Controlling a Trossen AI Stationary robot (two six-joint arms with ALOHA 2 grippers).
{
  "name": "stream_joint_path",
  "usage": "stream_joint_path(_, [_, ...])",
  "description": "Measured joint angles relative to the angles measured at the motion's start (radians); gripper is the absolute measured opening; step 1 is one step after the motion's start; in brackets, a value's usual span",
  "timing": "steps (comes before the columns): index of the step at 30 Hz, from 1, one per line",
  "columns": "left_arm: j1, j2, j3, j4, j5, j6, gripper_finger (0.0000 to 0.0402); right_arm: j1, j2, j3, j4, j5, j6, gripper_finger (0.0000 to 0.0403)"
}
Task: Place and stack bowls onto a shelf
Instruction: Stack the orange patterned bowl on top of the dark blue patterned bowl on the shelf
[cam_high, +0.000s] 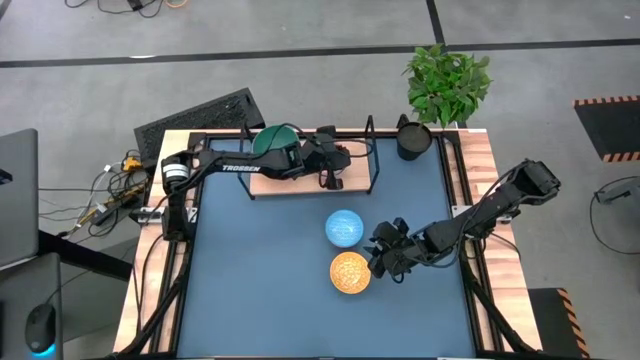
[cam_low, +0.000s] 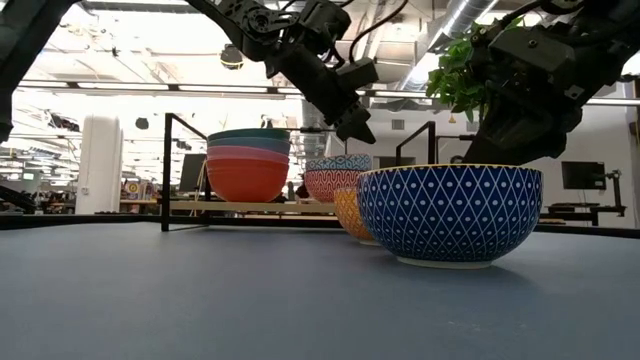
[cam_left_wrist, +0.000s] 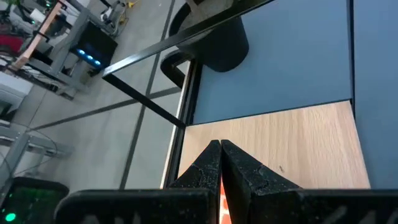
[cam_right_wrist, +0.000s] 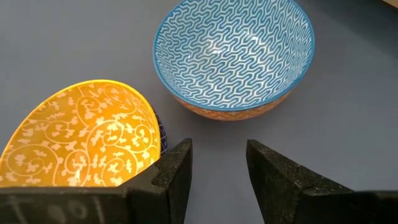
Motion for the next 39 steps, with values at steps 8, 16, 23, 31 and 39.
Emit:
stream_joint_path(8, [0.0, 0.0, 0.0, -0.005, 0.023, 0.0, 0.0, 0.0, 0.0, 0.0, 0.0, 0.0, 0.0, 0.0177])
stream_joint_path(16, [0.003, 0.001, 0.0, -0.042, 0.046, -0.012, 0.0, 0.0, 0.0, 0.0, 0.0, 0.0, 0.0, 0.0177])
stream_joint_path(23, [-0.003, 0.036, 0.002, -0.048, -0.002, -0.01, 0.0, 0.0, 0.0, 0.0, 0.001, 0.0, 0.0, 0.0177])
stream_joint_path(31, [-0.019, 0.035, 0.016, -0.036, -0.165, 0.043, 0.0, 0.0, 0.0, 0.0, -0.009, 0.0, 0.001, 0.0177])
stream_joint_path(39, [0.046, 0.024, 0.021, -0.041, -0.241, -0.038, 0.0, 0.0, 0.0, 0.0, -0.012, 0.0, 0.002, 0.0177])
